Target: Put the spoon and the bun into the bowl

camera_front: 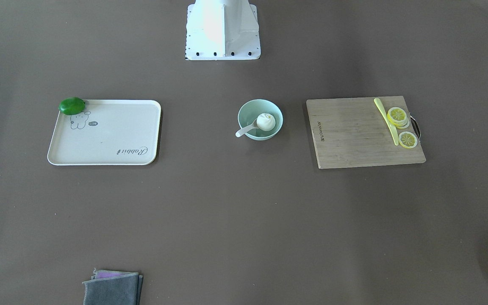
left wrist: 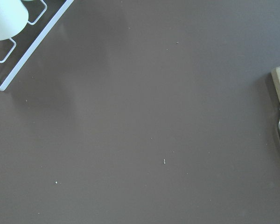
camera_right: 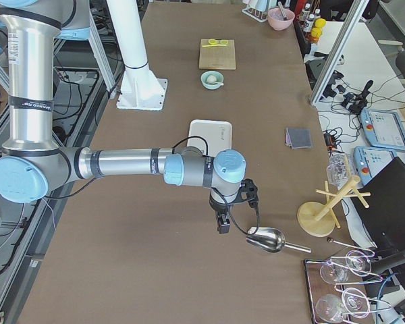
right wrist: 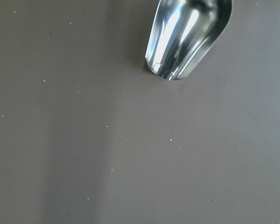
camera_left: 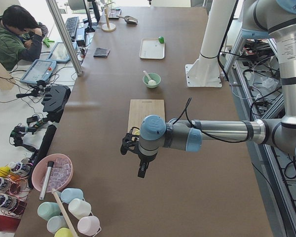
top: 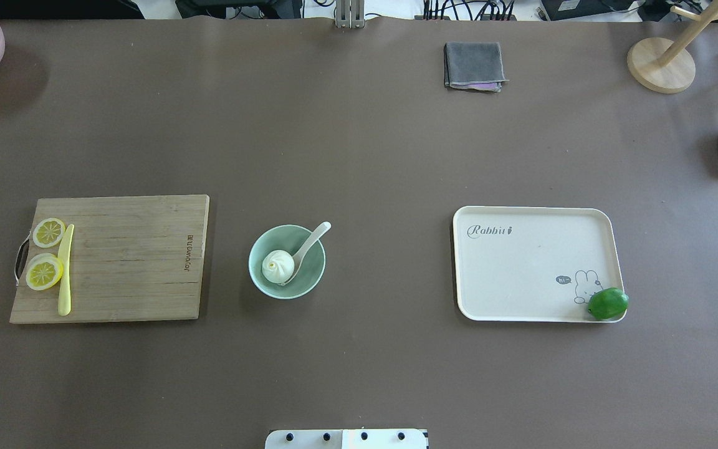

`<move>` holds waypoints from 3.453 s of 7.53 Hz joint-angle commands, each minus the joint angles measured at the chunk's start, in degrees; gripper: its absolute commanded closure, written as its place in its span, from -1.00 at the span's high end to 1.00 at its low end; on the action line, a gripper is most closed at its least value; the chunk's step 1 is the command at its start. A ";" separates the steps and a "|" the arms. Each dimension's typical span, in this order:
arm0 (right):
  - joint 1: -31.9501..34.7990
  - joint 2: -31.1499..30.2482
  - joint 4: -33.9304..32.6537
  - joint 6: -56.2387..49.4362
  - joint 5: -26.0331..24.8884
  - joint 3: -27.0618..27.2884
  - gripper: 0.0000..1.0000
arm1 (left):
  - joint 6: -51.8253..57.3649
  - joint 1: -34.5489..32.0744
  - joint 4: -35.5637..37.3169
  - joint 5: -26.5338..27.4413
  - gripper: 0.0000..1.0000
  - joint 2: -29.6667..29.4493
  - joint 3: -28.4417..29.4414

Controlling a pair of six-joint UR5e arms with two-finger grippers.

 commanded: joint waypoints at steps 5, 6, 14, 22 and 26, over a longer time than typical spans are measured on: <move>-0.29 -0.01 0.00 -0.04 1.76 0.00 1.00 | 0.19 -0.01 10.62 0.40 0.96 -1.09 -4.52; -0.64 -0.01 0.00 0.05 1.76 -0.09 1.00 | 0.19 -0.01 10.62 0.40 0.96 -1.09 -4.17; -2.92 -0.01 0.00 -0.04 1.76 -0.35 1.00 | 0.28 0.08 10.53 0.31 0.96 -1.00 -3.99; -4.50 -0.63 0.00 -0.04 1.67 -0.44 1.00 | 0.19 0.08 10.53 0.31 0.96 -0.56 -3.99; -4.95 -0.63 0.09 -0.04 1.58 -0.35 1.00 | 0.28 0.08 10.53 0.31 0.96 -0.56 -3.99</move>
